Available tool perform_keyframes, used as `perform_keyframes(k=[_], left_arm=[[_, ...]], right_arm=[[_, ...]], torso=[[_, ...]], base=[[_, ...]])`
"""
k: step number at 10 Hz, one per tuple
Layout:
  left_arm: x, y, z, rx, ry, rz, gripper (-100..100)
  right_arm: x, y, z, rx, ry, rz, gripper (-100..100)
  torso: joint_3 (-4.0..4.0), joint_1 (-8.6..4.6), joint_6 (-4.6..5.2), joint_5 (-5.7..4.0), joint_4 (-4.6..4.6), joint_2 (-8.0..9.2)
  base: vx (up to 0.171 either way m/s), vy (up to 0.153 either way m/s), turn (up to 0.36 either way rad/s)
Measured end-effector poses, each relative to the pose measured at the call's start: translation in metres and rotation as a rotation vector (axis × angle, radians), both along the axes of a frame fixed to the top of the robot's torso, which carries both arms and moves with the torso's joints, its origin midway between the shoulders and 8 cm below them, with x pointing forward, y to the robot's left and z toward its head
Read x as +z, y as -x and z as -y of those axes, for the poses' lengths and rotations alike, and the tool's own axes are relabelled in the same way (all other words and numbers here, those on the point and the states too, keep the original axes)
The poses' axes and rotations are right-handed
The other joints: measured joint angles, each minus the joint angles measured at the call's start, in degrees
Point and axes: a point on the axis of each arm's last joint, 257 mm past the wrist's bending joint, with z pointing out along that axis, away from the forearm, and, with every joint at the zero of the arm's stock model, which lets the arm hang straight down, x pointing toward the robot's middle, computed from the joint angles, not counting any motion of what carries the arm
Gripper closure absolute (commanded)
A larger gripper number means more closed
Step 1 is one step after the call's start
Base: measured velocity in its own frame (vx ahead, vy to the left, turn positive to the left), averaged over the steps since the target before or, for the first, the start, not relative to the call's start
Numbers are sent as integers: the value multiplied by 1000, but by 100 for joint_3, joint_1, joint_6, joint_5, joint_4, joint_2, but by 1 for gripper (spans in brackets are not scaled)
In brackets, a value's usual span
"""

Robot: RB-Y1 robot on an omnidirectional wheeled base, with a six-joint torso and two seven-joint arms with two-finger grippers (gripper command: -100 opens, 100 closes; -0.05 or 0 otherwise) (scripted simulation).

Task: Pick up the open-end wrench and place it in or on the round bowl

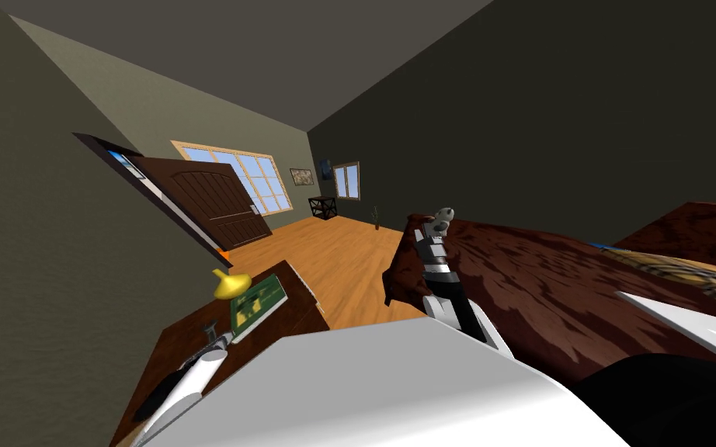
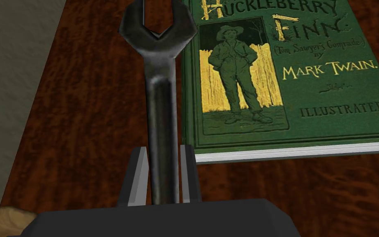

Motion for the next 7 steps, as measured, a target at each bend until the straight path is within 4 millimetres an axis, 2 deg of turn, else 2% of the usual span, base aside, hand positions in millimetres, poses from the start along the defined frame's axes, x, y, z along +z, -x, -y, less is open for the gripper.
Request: perform_keyframes(k=[1,4,7], left_arm=[[0,16,-7,9,-24,-24,100],[-2,39,-12,28,-55,-56,100],[-3,85,-21,54,-96,-125,100]], right_arm=[[0,0,0,0,0,0,0],[0,0,0,0,0,0,0],[0,0,0,0,0,0,0]], torso=[[-3,1,-6,2,-4,-2],[-15,3,5,3,-7,-25],[-17,4,8,1,-10,-26]], base=[[-18,-15,72],[1,-3,51],[0,2,80]])
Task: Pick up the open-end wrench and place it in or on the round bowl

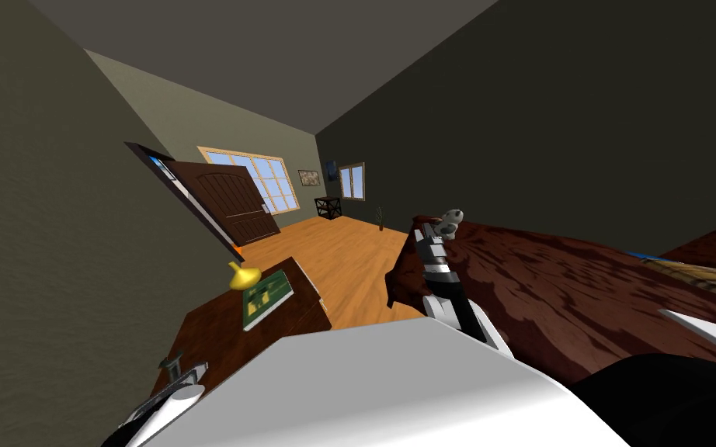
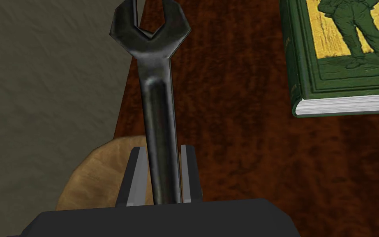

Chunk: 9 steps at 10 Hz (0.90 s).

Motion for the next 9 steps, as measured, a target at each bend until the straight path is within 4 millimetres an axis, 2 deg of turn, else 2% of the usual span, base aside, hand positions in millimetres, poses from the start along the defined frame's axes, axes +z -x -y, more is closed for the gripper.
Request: perform_keyframes(k=[2,3,6,7,9], left_arm=[[1,21,-2,11,-18,-34,100],[0,24,-3,10,-19,-38,100],[-3,59,-9,25,-43,-96,100],[-3,61,-10,29,-44,-98,-100],[-3,61,-10,29,-44,-98,-100]], right_arm=[[0,0,0,0,0,0,0],[0,0,0,0,0,0,0],[0,0,0,0,0,0,0],[0,0,0,0,0,0,0],[0,0,0,0,0,0,0]], torso=[[-4,-3,10,-2,-1,-8],[-7,-2,17,0,-1,-13],[-11,-2,8,0,-7,-15],[-11,-4,20,-1,-4,-18],[-13,-5,21,-1,-5,-21]], base=[[0,1,13],[8,2,38],[8,1,59],[0,0,0],[0,0,0]])
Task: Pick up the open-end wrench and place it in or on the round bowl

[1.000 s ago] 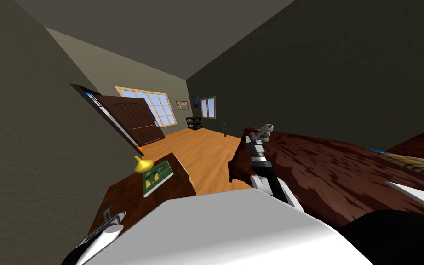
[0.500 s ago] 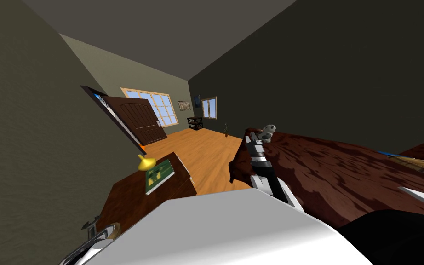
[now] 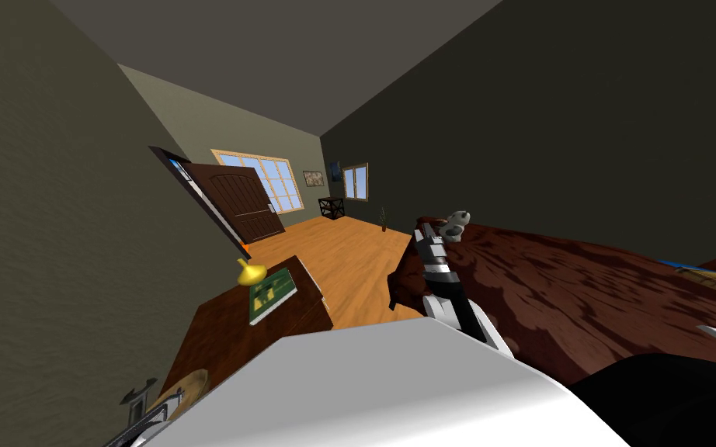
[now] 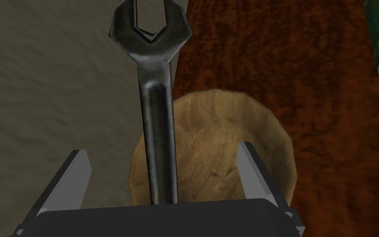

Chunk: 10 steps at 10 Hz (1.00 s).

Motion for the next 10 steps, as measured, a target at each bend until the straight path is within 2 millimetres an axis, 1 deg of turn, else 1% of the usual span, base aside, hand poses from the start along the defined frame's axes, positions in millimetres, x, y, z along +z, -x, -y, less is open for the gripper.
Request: perform_keyframes(k=[2,3,4,9,10], left_arm=[[0,0,0,0,0,0,-100],[0,0,0,0,0,0,0],[0,0,0,0,0,0,-100],[36,15,-40,11,1,4,-100],[44,17,-46,14,1,7,-100]], right_arm=[[0,0,0,0,0,0,0],[0,0,0,0,0,0,0],[0,0,0,0,0,0,0],[0,0,0,0,0,0,0],[0,0,0,0,0,0,0]], torso=[[0,0,0,0,0,-1],[0,0,0,0,0,-1],[0,0,0,0,0,-1],[-1,-30,1,-8,0,-1],[-2,-32,0,-7,-1,-4]], base=[[0,0,0],[0,0,0],[4,-37,-25],[9,-79,-23],[8,-37,2]])
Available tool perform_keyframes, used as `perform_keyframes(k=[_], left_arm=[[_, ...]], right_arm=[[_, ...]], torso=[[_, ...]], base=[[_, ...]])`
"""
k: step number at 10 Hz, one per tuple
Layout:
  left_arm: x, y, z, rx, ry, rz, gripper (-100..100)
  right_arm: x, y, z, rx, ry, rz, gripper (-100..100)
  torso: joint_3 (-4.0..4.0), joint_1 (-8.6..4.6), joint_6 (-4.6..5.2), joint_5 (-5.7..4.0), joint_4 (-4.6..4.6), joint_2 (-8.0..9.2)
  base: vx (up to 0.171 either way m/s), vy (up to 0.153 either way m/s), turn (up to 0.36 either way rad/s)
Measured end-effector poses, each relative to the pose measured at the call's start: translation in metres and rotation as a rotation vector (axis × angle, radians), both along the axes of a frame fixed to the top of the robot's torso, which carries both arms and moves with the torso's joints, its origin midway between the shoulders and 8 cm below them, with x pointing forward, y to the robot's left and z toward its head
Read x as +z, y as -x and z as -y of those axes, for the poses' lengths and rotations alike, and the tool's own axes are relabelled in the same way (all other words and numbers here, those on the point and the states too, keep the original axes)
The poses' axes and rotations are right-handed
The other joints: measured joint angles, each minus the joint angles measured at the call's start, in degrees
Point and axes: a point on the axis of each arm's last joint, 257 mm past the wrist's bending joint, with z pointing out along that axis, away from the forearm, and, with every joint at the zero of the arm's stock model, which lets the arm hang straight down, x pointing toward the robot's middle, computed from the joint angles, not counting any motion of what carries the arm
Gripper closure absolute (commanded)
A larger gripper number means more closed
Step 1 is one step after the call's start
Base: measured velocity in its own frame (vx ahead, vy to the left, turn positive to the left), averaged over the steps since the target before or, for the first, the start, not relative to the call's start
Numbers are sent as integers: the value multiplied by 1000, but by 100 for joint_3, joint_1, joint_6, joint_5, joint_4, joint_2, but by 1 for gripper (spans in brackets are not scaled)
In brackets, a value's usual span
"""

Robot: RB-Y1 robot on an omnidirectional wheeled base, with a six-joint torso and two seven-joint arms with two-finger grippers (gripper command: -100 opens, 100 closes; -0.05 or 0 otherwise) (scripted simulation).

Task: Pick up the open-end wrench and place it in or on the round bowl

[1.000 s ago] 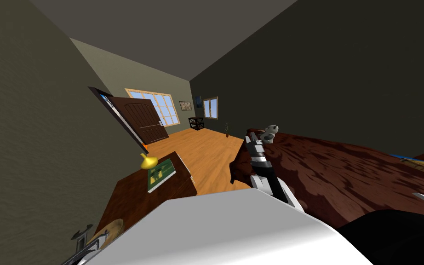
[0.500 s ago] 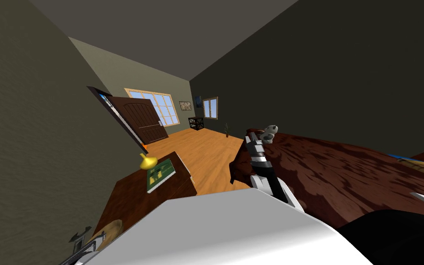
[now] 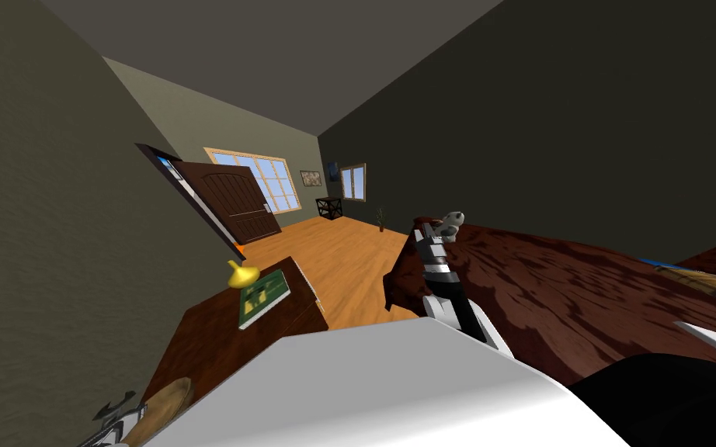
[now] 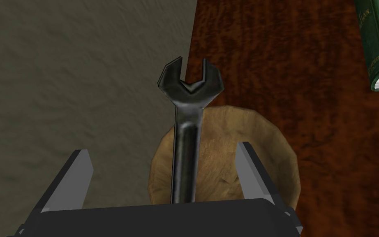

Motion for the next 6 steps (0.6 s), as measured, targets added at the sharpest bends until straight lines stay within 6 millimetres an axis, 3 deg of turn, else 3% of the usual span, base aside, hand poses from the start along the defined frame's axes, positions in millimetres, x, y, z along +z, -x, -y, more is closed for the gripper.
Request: perform_keyframes(k=[1,6], left_arm=[[0,0,0,0,3,-1,0],[0,0,0,0,3,-1,0]], right_arm=[[0,0,0,0,0,0,0],[0,0,0,0,0,0,0]], torso=[[0,14,-1,3,0,1],[2,33,0,8,1,4]], base=[[1,-7,2],[0,0,0]])
